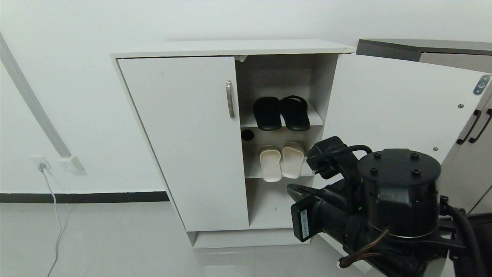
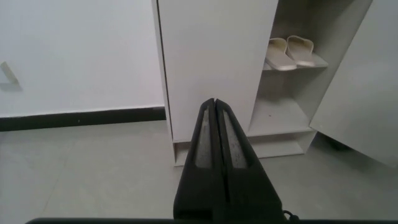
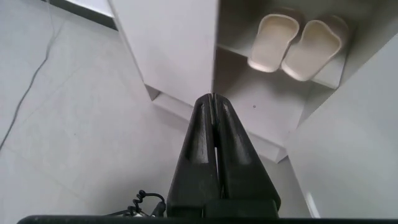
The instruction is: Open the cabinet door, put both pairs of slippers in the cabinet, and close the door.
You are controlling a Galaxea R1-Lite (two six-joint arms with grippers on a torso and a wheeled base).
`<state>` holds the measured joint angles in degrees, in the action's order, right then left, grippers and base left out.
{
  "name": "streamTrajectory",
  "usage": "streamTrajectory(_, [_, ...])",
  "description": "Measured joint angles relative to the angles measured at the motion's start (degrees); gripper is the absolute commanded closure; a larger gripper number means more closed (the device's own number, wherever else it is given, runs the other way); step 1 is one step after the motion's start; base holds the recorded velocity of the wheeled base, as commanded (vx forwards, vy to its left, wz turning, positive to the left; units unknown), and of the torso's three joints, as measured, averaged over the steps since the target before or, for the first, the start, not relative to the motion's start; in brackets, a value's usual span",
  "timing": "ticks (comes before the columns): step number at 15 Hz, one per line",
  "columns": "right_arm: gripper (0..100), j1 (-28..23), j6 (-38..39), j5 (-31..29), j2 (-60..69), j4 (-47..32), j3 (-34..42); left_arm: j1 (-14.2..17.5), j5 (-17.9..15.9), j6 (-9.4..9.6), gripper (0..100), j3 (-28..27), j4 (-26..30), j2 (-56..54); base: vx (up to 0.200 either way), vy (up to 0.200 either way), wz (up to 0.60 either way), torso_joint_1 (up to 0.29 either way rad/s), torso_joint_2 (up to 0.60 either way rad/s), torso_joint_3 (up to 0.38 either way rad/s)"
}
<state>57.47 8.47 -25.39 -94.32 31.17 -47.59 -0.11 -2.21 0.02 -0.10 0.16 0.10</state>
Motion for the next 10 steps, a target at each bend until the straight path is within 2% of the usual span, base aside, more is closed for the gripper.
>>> streamTrajectory(10, [100, -0.1, -0.4, 0.0, -0.1, 0.2, 0.4, 0.0, 0.0, -0.02, 100, 0.0, 0.0, 0.0, 0.000, 0.000, 0.00, 0.000, 0.00, 0.000])
